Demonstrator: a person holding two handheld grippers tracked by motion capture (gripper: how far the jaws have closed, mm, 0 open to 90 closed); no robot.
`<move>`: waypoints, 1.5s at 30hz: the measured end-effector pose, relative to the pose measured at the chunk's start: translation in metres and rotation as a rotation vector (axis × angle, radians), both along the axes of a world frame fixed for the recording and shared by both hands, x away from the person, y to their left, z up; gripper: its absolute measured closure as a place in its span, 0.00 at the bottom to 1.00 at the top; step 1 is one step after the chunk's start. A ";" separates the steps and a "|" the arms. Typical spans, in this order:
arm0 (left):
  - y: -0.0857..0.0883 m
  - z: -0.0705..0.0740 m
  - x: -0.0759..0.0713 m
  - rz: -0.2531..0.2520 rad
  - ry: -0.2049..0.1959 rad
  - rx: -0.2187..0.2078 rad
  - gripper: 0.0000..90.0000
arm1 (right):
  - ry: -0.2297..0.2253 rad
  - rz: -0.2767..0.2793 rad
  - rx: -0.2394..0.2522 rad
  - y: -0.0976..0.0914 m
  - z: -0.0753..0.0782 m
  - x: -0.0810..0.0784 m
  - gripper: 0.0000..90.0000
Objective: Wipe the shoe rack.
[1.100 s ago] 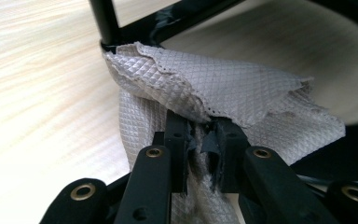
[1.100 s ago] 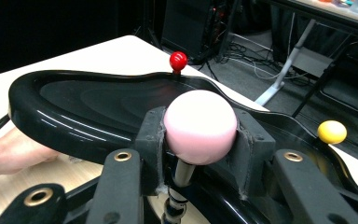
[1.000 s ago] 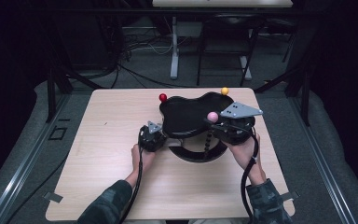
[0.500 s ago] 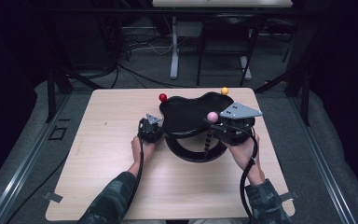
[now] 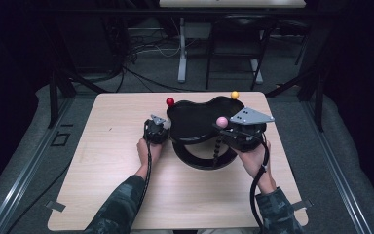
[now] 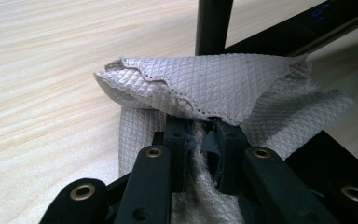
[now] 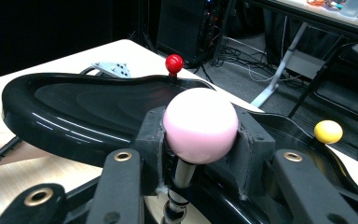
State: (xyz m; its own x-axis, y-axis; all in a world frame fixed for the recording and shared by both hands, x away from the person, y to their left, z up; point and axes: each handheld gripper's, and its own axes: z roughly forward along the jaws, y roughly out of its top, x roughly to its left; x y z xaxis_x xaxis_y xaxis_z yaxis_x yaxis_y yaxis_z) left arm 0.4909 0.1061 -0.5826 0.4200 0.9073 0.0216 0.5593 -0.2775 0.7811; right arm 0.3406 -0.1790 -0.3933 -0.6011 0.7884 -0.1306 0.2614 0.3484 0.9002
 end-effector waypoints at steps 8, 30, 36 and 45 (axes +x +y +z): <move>-0.002 0.001 -0.012 -0.042 0.014 0.005 0.88 | 0.002 0.002 -0.002 0.000 0.000 0.000 0.66; -0.015 0.000 -0.081 -0.173 0.005 0.027 0.88 | 0.001 -0.014 -0.005 0.001 0.001 0.000 0.66; -0.022 0.000 -0.098 -0.206 0.009 0.010 0.88 | 0.001 -0.014 -0.007 0.001 0.001 0.000 0.66; -0.041 0.003 -0.117 -0.267 -0.003 -0.010 0.87 | 0.000 -0.016 -0.006 0.001 0.000 0.001 0.66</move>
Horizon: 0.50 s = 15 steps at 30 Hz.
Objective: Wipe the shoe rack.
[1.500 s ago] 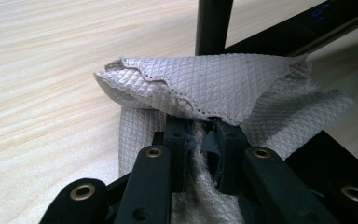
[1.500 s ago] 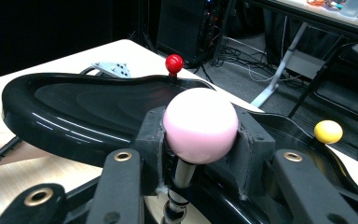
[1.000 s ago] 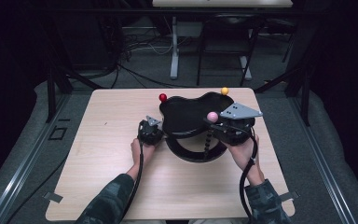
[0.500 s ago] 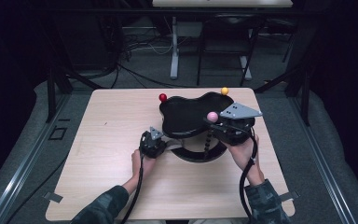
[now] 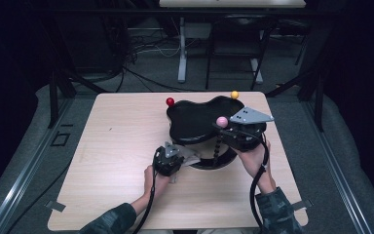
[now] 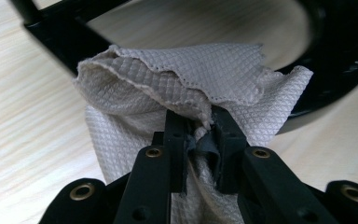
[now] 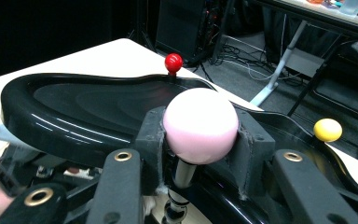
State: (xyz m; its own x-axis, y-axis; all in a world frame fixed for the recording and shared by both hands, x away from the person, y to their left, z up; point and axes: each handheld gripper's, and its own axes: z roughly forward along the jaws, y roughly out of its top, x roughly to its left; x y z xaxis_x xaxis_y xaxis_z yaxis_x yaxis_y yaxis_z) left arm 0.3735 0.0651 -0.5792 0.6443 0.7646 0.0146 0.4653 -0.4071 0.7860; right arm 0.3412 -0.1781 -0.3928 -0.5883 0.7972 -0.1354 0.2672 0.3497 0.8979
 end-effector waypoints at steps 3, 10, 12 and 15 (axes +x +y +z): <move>-0.008 0.000 -0.007 -0.019 -0.014 -0.008 0.87 | -0.001 -0.002 0.000 0.000 0.000 0.000 0.66; -0.026 0.004 -0.014 -0.049 -0.036 -0.029 0.86 | -0.001 -0.004 -0.001 0.000 0.000 0.000 0.66; -0.032 0.005 -0.015 -0.063 -0.036 -0.035 0.87 | -0.002 -0.004 -0.001 0.000 0.000 0.000 0.66; -0.041 0.007 -0.017 -0.093 -0.039 -0.032 0.87 | -0.001 -0.004 -0.001 0.000 0.000 0.000 0.66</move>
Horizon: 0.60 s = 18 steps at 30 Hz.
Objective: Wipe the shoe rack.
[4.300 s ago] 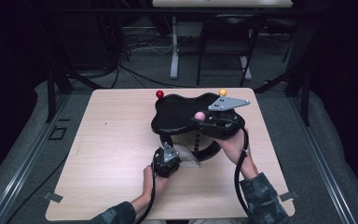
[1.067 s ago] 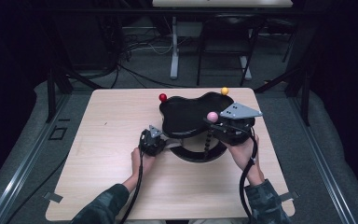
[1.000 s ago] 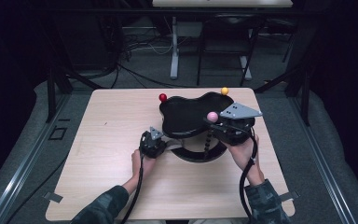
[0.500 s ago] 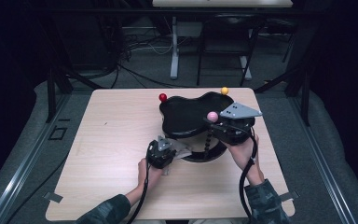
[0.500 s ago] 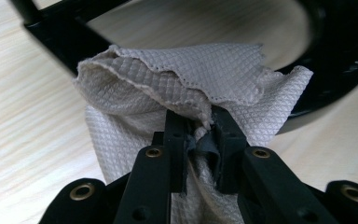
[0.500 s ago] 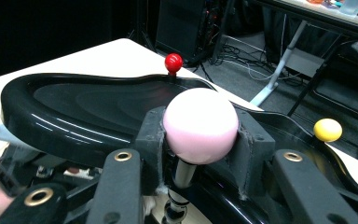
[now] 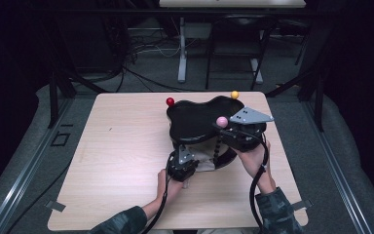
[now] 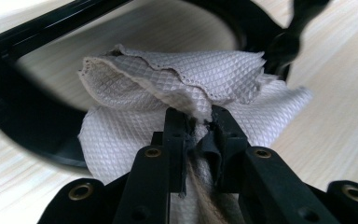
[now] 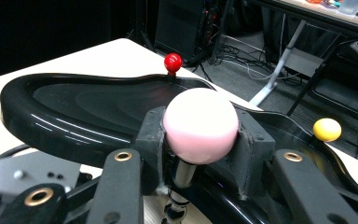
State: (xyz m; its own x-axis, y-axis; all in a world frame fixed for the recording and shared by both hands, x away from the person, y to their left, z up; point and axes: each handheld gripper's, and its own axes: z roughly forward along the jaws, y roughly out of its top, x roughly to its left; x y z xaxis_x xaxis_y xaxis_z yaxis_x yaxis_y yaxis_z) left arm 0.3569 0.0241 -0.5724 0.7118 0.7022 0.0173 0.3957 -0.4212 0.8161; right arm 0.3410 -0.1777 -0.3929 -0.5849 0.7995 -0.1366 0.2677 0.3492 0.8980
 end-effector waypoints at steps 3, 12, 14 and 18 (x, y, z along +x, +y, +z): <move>-0.009 -0.001 -0.002 -0.020 0.008 -0.025 0.87 | -0.001 0.001 -0.002 0.000 0.000 0.000 0.66; 0.009 0.005 -0.001 -0.037 0.032 -0.025 0.88 | 0.000 0.010 0.005 0.000 0.000 0.000 0.66; 0.014 0.007 -0.004 -0.035 0.033 -0.027 0.88 | 0.000 0.001 -0.001 0.000 0.000 0.000 0.66; 0.032 0.016 -0.010 -0.036 0.030 -0.036 0.89 | 0.000 0.001 -0.003 0.000 0.000 0.000 0.66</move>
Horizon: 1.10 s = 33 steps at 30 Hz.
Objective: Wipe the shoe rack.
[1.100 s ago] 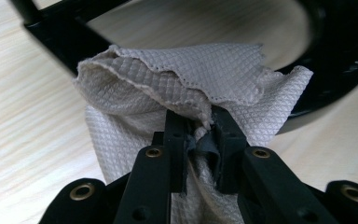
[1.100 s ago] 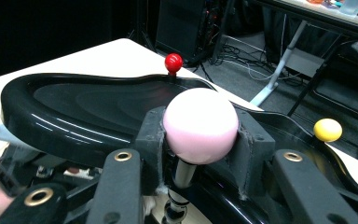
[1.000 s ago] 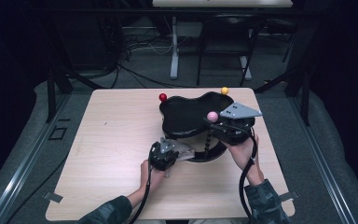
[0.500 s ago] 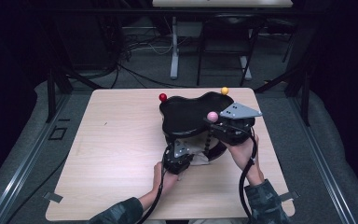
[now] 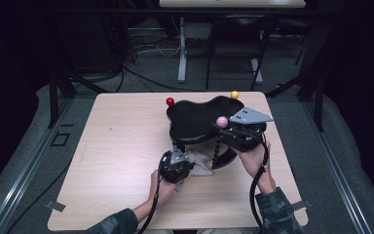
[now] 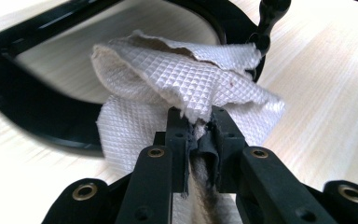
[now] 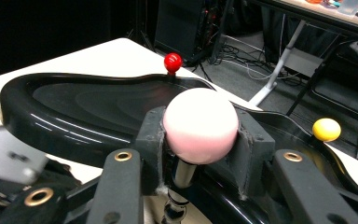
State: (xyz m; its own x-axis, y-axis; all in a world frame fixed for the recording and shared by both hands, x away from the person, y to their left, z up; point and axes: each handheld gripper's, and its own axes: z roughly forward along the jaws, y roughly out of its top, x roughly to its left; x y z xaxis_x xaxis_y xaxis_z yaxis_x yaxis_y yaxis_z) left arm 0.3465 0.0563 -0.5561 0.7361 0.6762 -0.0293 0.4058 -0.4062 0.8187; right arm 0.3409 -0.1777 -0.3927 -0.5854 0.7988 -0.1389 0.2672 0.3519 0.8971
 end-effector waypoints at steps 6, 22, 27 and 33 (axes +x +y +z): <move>0.029 0.017 -0.005 0.017 0.009 -0.015 0.89 | -0.005 -0.005 -0.004 0.001 0.000 0.000 0.66; 0.075 0.078 -0.027 0.026 -0.088 -0.003 0.87 | -0.032 -0.050 -0.037 0.006 0.000 -0.002 0.66; 0.080 0.099 -0.030 0.015 -0.114 0.000 0.87 | -0.033 -0.059 -0.046 0.007 0.000 -0.003 0.66; 0.080 0.120 -0.033 -0.008 -0.156 0.001 0.88 | -0.035 -0.063 -0.048 0.007 0.000 -0.003 0.66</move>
